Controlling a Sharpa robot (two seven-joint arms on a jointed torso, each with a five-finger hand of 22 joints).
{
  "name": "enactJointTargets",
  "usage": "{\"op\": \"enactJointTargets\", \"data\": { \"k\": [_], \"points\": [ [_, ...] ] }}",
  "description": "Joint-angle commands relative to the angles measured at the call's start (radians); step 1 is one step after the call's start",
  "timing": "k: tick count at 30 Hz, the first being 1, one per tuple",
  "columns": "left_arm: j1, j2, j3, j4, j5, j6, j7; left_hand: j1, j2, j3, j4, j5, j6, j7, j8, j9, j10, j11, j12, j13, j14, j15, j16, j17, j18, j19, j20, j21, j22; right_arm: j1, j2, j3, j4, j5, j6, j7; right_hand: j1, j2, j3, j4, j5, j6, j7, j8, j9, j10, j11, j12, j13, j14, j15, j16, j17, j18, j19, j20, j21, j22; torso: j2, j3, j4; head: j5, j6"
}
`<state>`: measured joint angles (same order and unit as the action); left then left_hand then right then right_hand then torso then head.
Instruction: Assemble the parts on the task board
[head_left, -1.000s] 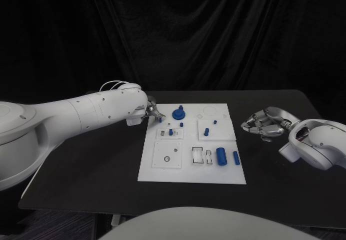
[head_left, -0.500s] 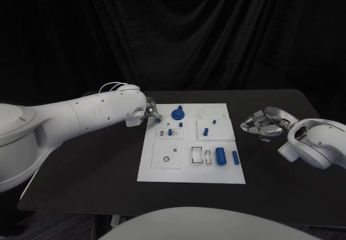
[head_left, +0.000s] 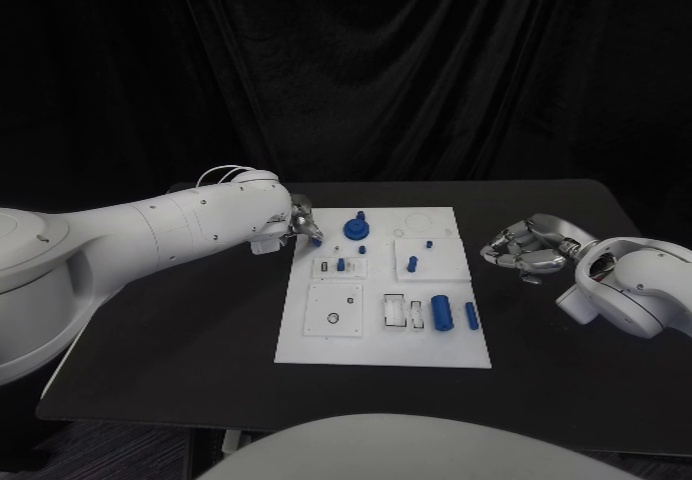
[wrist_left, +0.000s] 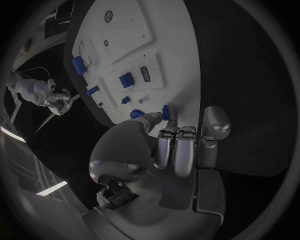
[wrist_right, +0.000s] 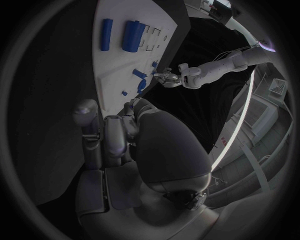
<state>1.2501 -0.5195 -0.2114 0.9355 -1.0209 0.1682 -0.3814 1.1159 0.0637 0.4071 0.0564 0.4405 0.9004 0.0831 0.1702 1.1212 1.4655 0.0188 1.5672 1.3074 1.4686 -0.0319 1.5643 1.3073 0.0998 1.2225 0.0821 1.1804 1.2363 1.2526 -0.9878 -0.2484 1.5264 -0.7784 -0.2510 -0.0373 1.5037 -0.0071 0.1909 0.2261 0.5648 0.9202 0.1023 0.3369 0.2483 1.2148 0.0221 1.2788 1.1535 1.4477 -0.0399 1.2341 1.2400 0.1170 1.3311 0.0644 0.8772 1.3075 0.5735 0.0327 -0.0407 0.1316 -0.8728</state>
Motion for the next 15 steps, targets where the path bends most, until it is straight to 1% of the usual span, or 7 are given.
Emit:
{"op": "enactJointTargets", "data": {
  "k": [1,3,4,6,9,11,15],
  "points": [
    [-0.002,-0.007,0.001,0.009,0.000,-0.014,0.029,-0.007,-0.017,0.047,-0.027,0.034,0.013,-0.002,0.007,0.016,0.105,-0.007,0.004,0.263,0.082,-0.004,-0.004,0.232,0.017,0.004,-0.005,-0.002,0.005,-0.003,0.000,0.001,0.000,0.000,0.013,-0.018,0.000,0.009,0.008,-0.002,0.003,-0.005,0.003,0.005,0.001,-0.008,0.003,-0.007,-0.073,-0.009,-0.002,-0.007,-0.002,0.018,-0.007,0.001,-0.007,0.037,0.000,-0.0001,0.0001,-0.002,0.000],
    [-0.002,-0.013,0.001,0.016,0.000,-0.025,0.031,-0.009,-0.026,0.072,-0.046,0.051,0.019,-0.003,0.012,0.025,0.105,-0.008,0.004,0.263,0.084,-0.006,-0.003,0.235,0.017,0.006,-0.006,-0.002,0.008,-0.003,-0.001,0.001,0.000,0.000,0.013,-0.018,0.000,0.009,0.008,-0.002,0.003,-0.005,0.003,0.005,0.001,-0.008,0.003,-0.007,-0.073,-0.009,-0.002,-0.007,-0.002,0.018,-0.007,0.001,-0.007,0.037,0.000,0.0000,0.0001,-0.002,0.000],
    [-0.002,-0.017,0.001,0.020,0.000,-0.033,0.033,-0.012,-0.034,0.093,-0.063,0.054,0.024,-0.005,0.017,0.033,0.105,-0.009,0.004,0.263,0.085,-0.007,-0.002,0.237,0.016,0.010,-0.008,0.001,0.012,-0.003,-0.001,0.001,0.000,0.000,0.014,-0.019,0.000,0.009,0.008,-0.002,0.003,-0.005,0.003,0.005,0.001,-0.008,0.003,-0.007,-0.073,-0.009,-0.002,-0.007,-0.002,0.018,-0.007,0.001,-0.007,0.037,0.000,0.0001,0.0001,-0.002,0.000],
    [-0.002,-0.027,0.001,0.033,0.000,-0.050,0.035,-0.018,-0.040,0.110,-0.072,0.056,0.030,-0.006,0.020,0.040,0.105,-0.011,0.004,0.263,0.087,-0.008,-0.001,0.239,0.015,0.015,-0.009,0.005,0.017,-0.003,-0.002,0.001,0.000,0.000,0.014,-0.020,0.000,0.009,0.008,-0.002,0.003,-0.005,0.003,0.005,0.001,-0.008,0.003,-0.007,-0.073,-0.009,-0.002,-0.007,-0.002,0.018,-0.007,0.001,-0.007,0.037,0.000,0.0003,0.0001,-0.003,0.000],
    [-0.002,-0.047,0.001,0.063,0.016,-0.073,0.029,-0.027,-0.045,0.121,-0.078,0.057,0.038,-0.008,0.024,0.045,0.105,-0.013,0.004,0.263,0.090,-0.010,0.000,0.244,0.014,0.020,-0.010,0.008,0.021,-0.003,-0.004,0.001,0.000,0.000,0.016,-0.022,0.000,0.010,0.009,-0.002,0.003,-0.005,0.003,0.005,0.001,-0.010,0.003,-0.009,-0.075,-0.010,-0.002,-0.009,-0.005,0.019,-0.009,0.001,-0.012,0.036,0.000,0.0001,0.0001,-0.003,0.000],
    [0.000,-0.067,0.001,0.093,0.049,-0.083,0.018,-0.034,-0.048,0.125,-0.078,0.051,0.041,-0.009,0.025,0.048,0.105,-0.014,0.004,0.263,0.090,-0.011,0.000,0.244,0.013,0.023,-0.011,0.009,0.023,-0.003,-0.005,0.001,0.000,0.000,0.016,-0.024,0.000,0.010,0.010,-0.002,0.003,-0.006,0.003,0.005,0.001,-0.012,0.003,-0.011,-0.078,-0.011,-0.002,-0.012,-0.007,0.019,-0.010,0.001,-0.014,0.035,0.000,0.0000,0.0003,-0.002,0.000],
    [0.007,-0.105,0.001,0.154,0.088,-0.094,-0.003,-0.038,-0.050,0.128,-0.078,0.048,0.043,-0.010,0.026,0.049,0.105,-0.015,0.004,0.263,0.091,-0.012,0.001,0.246,0.013,0.026,-0.012,0.011,0.025,-0.003,-0.006,0.001,-0.001,0.000,0.016,-0.029,0.000,0.010,0.010,-0.002,0.003,-0.006,0.003,0.006,0.001,-0.014,0.003,-0.012,-0.080,-0.012,-0.002,-0.014,-0.009,0.020,-0.011,0.001,-0.016,0.034,0.000,-0.0003,0.0001,0.000,0.000]
  ]
}}
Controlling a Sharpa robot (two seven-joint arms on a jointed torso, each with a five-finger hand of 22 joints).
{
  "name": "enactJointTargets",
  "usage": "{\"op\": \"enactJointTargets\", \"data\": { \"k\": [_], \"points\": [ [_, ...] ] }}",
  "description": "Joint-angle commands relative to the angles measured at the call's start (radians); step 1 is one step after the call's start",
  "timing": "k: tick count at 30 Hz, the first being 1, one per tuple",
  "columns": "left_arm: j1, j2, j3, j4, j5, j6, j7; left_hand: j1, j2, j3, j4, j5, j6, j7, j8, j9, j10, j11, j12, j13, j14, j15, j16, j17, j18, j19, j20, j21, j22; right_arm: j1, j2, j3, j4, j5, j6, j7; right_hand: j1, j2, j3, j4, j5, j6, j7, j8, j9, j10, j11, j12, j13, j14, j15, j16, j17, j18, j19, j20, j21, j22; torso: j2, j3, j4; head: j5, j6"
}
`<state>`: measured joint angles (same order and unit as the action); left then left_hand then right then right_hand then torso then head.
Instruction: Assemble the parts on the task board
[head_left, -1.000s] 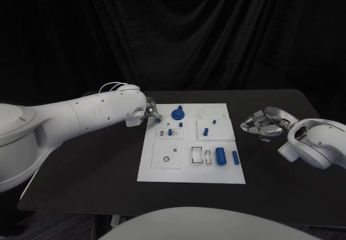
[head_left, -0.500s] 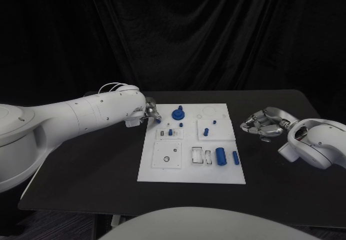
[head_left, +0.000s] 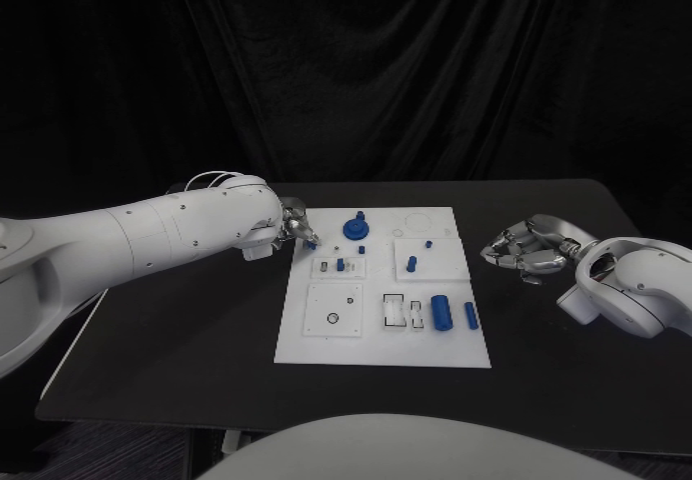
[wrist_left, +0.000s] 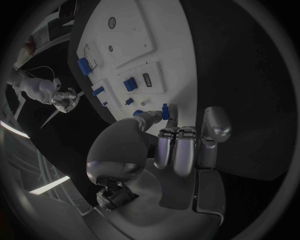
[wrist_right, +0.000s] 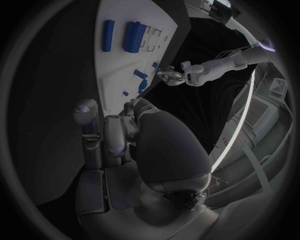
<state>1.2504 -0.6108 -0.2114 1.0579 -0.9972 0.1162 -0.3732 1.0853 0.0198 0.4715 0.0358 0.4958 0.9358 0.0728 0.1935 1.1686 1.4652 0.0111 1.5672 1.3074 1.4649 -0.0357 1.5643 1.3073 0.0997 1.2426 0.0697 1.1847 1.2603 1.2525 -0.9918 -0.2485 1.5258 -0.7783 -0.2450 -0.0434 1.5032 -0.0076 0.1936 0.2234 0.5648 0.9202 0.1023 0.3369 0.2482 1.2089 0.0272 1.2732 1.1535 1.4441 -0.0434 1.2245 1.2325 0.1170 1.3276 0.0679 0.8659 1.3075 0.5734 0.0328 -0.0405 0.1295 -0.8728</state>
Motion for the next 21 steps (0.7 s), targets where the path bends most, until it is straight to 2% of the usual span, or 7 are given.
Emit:
{"op": "enactJointTargets", "data": {
  "k": [1,5,8,11,19,21],
  "points": [
    [0.009,-0.024,0.001,0.049,0.071,-0.045,-0.018,-0.012,-0.007,0.065,-0.057,-0.012,0.008,0.000,0.002,0.003,0.106,-0.007,0.004,0.263,0.094,-0.009,0.000,0.244,0.013,0.007,0.000,0.006,0.001,-0.003,-0.002,0.001,0.000,0.000,0.011,-0.023,0.000,0.010,0.007,0.000,0.003,-0.006,0.003,0.006,0.002,-0.008,-0.002,-0.007,-0.080,-0.008,0.002,-0.005,-0.002,0.020,-0.007,-0.002,-0.005,0.034,0.000,-0.0005,0.0000,0.003,0.000],
    [0.022,-0.072,0.001,0.129,0.137,-0.053,-0.068,-0.038,-0.007,0.067,-0.041,-0.058,0.014,-0.005,0.000,0.007,0.106,-0.013,0.004,0.263,0.101,-0.014,0.004,0.256,0.009,0.024,-0.004,0.018,0.013,-0.003,-0.002,0.001,0.000,0.000,0.011,-0.026,0.000,0.010,0.007,0.000,0.003,-0.006,0.003,0.006,0.002,-0.008,-0.002,-0.007,-0.080,-0.008,0.002,-0.005,-0.002,0.020,-0.007,-0.002,-0.005,0.034,0.000,-0.0008,0.0014,0.002,0.000],
    [0.028,-0.095,0.001,0.169,0.174,-0.045,-0.103,-0.044,-0.005,0.067,-0.035,-0.066,0.018,-0.007,0.000,0.007,0.106,-0.015,0.004,0.263,0.105,-0.015,0.006,0.262,0.008,0.032,-0.006,0.024,0.019,-0.003,-0.002,0.001,0.000,0.000,0.012,-0.028,0.000,0.010,0.008,0.000,0.003,-0.005,0.003,0.006,0.002,-0.010,-0.002,-0.008,-0.082,-0.009,0.002,-0.006,-0.003,0.020,-0.008,-0.002,-0.007,0.033,-0.002,0.0000,0.0031,0.001,0.000],
    [0.030,-0.108,0.001,0.197,0.195,-0.032,-0.135,-0.050,-0.004,0.067,-0.028,-0.072,0.020,-0.008,-0.002,0.007,0.106,-0.016,0.004,0.263,0.105,-0.017,0.006,0.261,0.009,0.032,-0.008,0.020,0.016,-0.003,-0.002,0.001,0.000,0.000,0.013,-0.030,-0.001,0.010,0.009,0.000,0.003,-0.005,0.003,0.006,0.002,-0.011,-0.001,-0.009,-0.084,-0.011,0.002,-0.009,-0.006,0.020,-0.009,-0.002,-0.010,0.033,-0.003,0.0017,0.0020,0.002,0.000],
    [0.030,-0.113,0.001,0.222,0.210,-0.043,-0.138,-0.050,-0.002,0.069,-0.027,-0.072,0.020,-0.009,-0.003,0.007,0.106,-0.017,0.004,0.263,0.104,-0.018,0.006,0.261,0.010,0.031,-0.009,0.017,0.014,-0.003,-0.003,0.001,0.002,0.000,0.015,-0.031,-0.001,0.010,0.009,0.000,0.003,-0.005,0.003,0.006,0.002,-0.011,-0.001,-0.009,-0.084,-0.011,0.002,-0.009,-0.006,0.020,-0.009,-0.002,-0.010,0.033,0.001,-0.0004,0.0009,0.005,0.000],
    [0.029,-0.110,0.001,0.222,0.211,-0.051,-0.134,-0.049,0.000,0.071,-0.027,-0.071,0.020,-0.009,-0.004,0.007,0.106,-0.017,0.004,0.263,0.104,-0.018,0.005,0.259,0.010,0.029,-0.009,0.014,0.012,-0.003,-0.003,0.001,0.002,0.000,0.016,-0.031,-0.001,0.010,0.009,0.000,0.003,-0.005,0.003,0.006,0.002,-0.015,-0.001,-0.012,-0.088,-0.012,0.003,-0.012,-0.009,0.020,-0.010,-0.002,-0.014,0.031,0.001,0.0000,0.0013,0.005,0.000]
  ]
}}
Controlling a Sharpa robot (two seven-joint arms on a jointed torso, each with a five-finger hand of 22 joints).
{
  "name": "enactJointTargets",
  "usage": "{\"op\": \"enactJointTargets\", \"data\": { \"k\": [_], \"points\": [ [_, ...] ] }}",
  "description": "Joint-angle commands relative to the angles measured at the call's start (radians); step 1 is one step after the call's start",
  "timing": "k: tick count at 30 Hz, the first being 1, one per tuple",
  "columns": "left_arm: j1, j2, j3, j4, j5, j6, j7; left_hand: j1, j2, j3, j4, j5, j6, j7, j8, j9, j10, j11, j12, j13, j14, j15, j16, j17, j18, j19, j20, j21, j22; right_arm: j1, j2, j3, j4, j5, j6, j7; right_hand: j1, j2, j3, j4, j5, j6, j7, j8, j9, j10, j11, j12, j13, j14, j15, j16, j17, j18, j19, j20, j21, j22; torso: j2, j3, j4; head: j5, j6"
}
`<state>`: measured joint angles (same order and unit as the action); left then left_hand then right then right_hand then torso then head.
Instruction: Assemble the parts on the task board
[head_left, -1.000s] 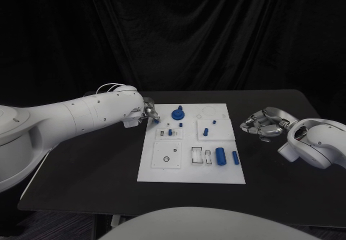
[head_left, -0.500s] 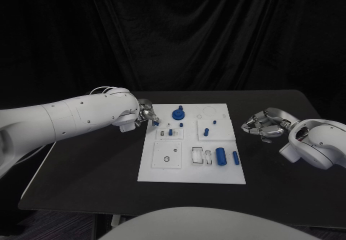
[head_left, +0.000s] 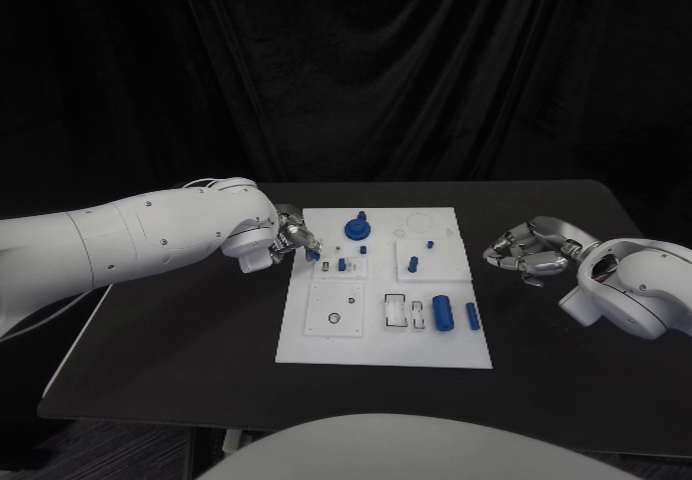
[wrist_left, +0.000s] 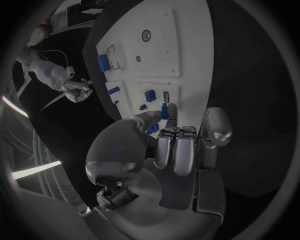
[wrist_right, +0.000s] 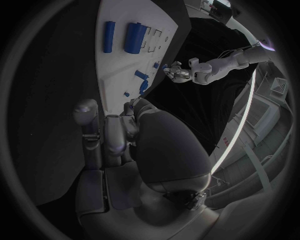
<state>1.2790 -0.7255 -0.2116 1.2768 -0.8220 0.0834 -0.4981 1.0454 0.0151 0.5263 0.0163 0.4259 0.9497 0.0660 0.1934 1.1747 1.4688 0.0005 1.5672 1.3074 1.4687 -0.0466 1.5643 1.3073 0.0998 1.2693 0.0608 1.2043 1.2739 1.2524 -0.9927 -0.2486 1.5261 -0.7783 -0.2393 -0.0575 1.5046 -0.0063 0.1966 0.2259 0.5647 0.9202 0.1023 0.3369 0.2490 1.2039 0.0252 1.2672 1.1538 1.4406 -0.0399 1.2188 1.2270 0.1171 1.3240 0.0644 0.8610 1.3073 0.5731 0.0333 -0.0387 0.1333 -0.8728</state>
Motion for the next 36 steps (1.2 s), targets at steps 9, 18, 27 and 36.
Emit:
{"op": "enactJointTargets", "data": {
  "k": [9,18,27,36],
  "points": [
    [-0.015,0.021,0.001,-0.009,0.038,-0.058,0.013,-0.009,0.008,0.020,-0.006,0.001,0.004,-0.001,-0.006,0.001,0.102,-0.007,0.004,0.263,0.098,-0.008,0.004,0.257,0.011,0.000,-0.001,-0.011,-0.005,-0.003,-0.004,0.001,0.005,0.000,0.015,-0.016,-0.002,0.009,0.007,-0.003,0.003,-0.006,0.004,0.006,0.002,-0.011,0.001,-0.007,-0.089,-0.010,-0.001,-0.009,-0.005,0.021,-0.008,0.002,-0.012,0.030,0.002,-0.0021,-0.0024,0.002,0.000],
    [-0.028,0.034,0.001,-0.025,0.003,-0.069,0.047,-0.020,0.009,0.018,0.011,-0.026,-0.016,0.004,-0.018,0.001,0.102,-0.001,0.004,0.263,0.097,-0.005,0.003,0.254,0.012,-0.002,0.000,-0.020,-0.010,-0.003,-0.005,0.001,0.006,0.000,0.017,-0.015,-0.003,0.009,0.008,-0.003,0.003,-0.006,0.004,0.006,0.002,-0.013,0.001,-0.010,-0.092,-0.011,-0.001,-0.012,-0.008,0.022,-0.010,0.002,-0.018,0.028,0.002,-0.0016,-0.0016,0.001,0.000],
    [-0.035,0.041,0.001,-0.032,-0.023,-0.062,0.064,-0.033,0.011,0.001,0.035,-0.082,-0.017,0.005,-0.023,0.003,0.102,0.001,0.004,0.263,0.097,-0.002,0.003,0.254,0.012,0.001,0.003,-0.024,-0.008,-0.003,-0.004,0.001,0.005,0.000,0.020,-0.015,-0.003,0.009,0.009,-0.003,0.003,-0.006,0.004,0.007,0.002,-0.014,0.001,-0.011,-0.093,-0.012,0.000,-0.013,-0.009,0.022,-0.011,0.002,-0.022,0.027,0.003,-0.0010,-0.0026,0.005,0.000],
    [-0.048,0.038,0.001,-0.033,-0.026,-0.039,0.052,-0.036,0.012,-0.009,0.046,-0.114,-0.016,0.004,-0.025,0.003,0.102,0.001,0.004,0.263,0.096,-0.002,0.002,0.252,0.014,-0.003,0.003,-0.033,-0.013,-0.003,-0.004,0.001,0.002,0.000,0.027,-0.020,-0.003,0.009,0.009,-0.003,0.003,-0.006,0.004,0.006,0.002,-0.016,0.001,-0.012,-0.095,-0.013,0.000,-0.015,-0.011,0.023,-0.012,0.002,-0.024,0.026,0.001,-0.0005,-0.0016,0.005,0.000]
  ]
}}
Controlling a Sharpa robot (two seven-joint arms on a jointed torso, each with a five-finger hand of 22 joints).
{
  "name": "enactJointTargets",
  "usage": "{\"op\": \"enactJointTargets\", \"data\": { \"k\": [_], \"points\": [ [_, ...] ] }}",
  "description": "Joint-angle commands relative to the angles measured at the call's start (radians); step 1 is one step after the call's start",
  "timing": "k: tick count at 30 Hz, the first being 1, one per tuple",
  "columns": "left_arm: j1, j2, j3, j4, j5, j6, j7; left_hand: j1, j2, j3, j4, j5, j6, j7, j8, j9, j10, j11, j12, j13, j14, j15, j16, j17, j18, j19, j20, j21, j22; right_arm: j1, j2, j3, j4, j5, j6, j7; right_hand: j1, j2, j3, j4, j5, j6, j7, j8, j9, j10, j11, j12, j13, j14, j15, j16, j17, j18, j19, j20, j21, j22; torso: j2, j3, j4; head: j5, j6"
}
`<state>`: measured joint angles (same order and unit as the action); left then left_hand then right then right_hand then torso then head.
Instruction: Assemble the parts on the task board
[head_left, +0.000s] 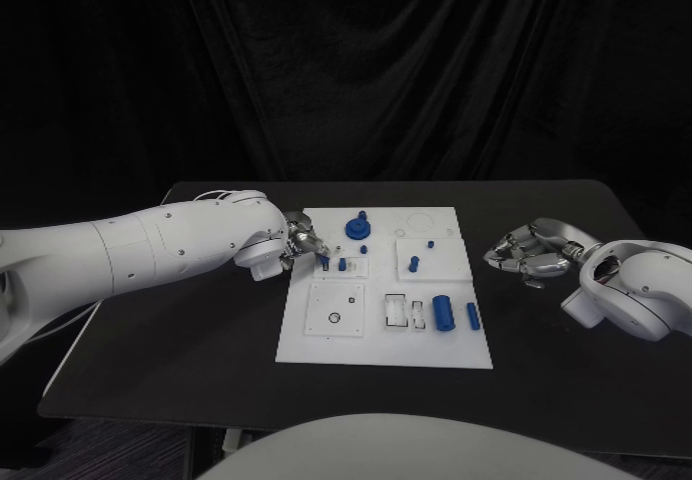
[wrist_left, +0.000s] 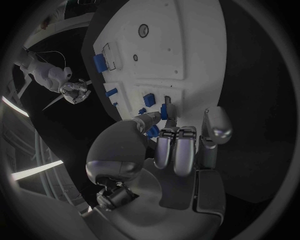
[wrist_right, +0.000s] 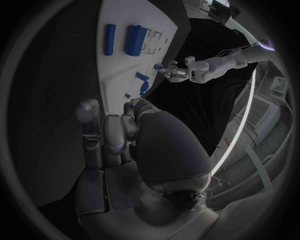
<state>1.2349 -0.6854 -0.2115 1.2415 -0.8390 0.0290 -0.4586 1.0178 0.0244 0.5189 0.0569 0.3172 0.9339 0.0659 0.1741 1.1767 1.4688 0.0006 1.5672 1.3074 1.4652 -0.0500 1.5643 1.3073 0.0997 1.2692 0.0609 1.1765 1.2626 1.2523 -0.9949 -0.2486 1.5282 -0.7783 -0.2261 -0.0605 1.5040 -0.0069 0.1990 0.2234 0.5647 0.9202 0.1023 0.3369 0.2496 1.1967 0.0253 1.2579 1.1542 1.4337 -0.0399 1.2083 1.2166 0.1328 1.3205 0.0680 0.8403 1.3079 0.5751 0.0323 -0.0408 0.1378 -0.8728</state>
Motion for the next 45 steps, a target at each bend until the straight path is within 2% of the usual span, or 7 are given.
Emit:
{"op": "enactJointTargets", "data": {
  "k": [1,9,15,34,45],
  "points": [
    [-0.005,-0.003,0.001,0.002,-0.009,0.017,0.011,-0.008,0.003,-0.001,0.005,-0.005,0.000,0.005,-0.005,0.001,0.102,0.001,0.004,0.263,0.099,0.002,0.002,0.252,0.014,-0.003,0.003,-0.005,-0.001,-0.003,-0.002,0.001,0.000,0.000,0.014,-0.017,-0.002,0.009,0.007,-0.001,0.003,-0.006,0.004,0.006,0.001,-0.009,0.001,-0.003,-0.096,-0.006,0.000,-0.005,-0.001,0.007,-0.008,-0.001,-0.003,0.026,-0.001,0.0004,0.0004,0.001,0.000],
    [-0.010,-0.011,0.001,0.009,-0.009,0.033,0.001,-0.009,0.003,-0.007,0.010,-0.017,0.002,0.004,-0.006,0.001,0.102,0.001,0.004,0.263,0.095,0.002,0.000,0.245,0.016,-0.009,0.004,-0.014,-0.007,-0.003,-0.002,0.001,-0.001,0.000,0.015,-0.018,-0.003,0.009,0.007,-0.001,0.003,-0.007,0.004,0.006,0.001,-0.011,0.001,-0.005,-0.098,-0.007,0.000,-0.006,-0.002,0.008,-0.010,-0.001,-0.009,0.024,-0.002,-0.0002,0.0007,-0.002,0.000],
    [-0.012,-0.013,0.001,0.010,-0.009,0.039,-0.003,-0.009,0.003,-0.007,0.010,-0.017,0.002,0.004,-0.006,0.001,0.102,0.001,0.004,0.263,0.094,0.002,-0.001,0.243,0.017,-0.011,0.004,-0.016,-0.008,-0.003,-0.001,0.001,-0.002,0.000,0.017,-0.020,-0.003,0.009,0.007,-0.001,0.003,-0.007,0.004,0.006,0.001,-0.011,0.001,-0.005,-0.098,-0.007,0.000,-0.006,-0.002,0.008,-0.010,-0.001,-0.009,0.024,-0.003,0.0009,0.0001,0.001,0.000],
    [-0.027,-0.020,0.001,0.015,-0.009,0.035,0.014,-0.007,0.005,-0.007,0.010,-0.018,0.001,0.004,-0.007,0.001,0.102,0.001,0.004,0.263,0.092,0.002,-0.002,0.239,0.018,-0.015,0.004,-0.022,-0.012,-0.006,0.004,0.001,-0.007,0.000,0.032,-0.028,-0.004,0.009,0.010,-0.001,0.003,-0.008,0.005,0.006,0.001,-0.017,0.002,-0.011,-0.106,-0.011,0.000,-0.013,-0.008,0.010,-0.015,-0.001,-0.023,0.019,0.000,-0.0002,0.0005,0.002,0.000],
    [-0.030,-0.010,0.001,0.007,-0.009,0.026,0.028,-0.007,0.010,-0.023,0.025,-0.050,0.001,0.006,-0.011,0.000,0.102,0.003,0.004,0.263,0.088,0.005,-0.005,0.232,0.020,-0.023,0.006,-0.034,-0.016,-0.007,0.005,0.001,-0.010,0.000,0.042,-0.035,-0.005,0.009,0.013,-0.002,0.003,-0.010,0.005,0.006,0.002,-0.024,0.003,-0.016,-0.113,-0.015,0.001,-0.022,-0.016,0.012,-0.021,0.000,-0.038,0.014,0.000,-0.0009,0.0007,0.003,0.000]
  ]
}}
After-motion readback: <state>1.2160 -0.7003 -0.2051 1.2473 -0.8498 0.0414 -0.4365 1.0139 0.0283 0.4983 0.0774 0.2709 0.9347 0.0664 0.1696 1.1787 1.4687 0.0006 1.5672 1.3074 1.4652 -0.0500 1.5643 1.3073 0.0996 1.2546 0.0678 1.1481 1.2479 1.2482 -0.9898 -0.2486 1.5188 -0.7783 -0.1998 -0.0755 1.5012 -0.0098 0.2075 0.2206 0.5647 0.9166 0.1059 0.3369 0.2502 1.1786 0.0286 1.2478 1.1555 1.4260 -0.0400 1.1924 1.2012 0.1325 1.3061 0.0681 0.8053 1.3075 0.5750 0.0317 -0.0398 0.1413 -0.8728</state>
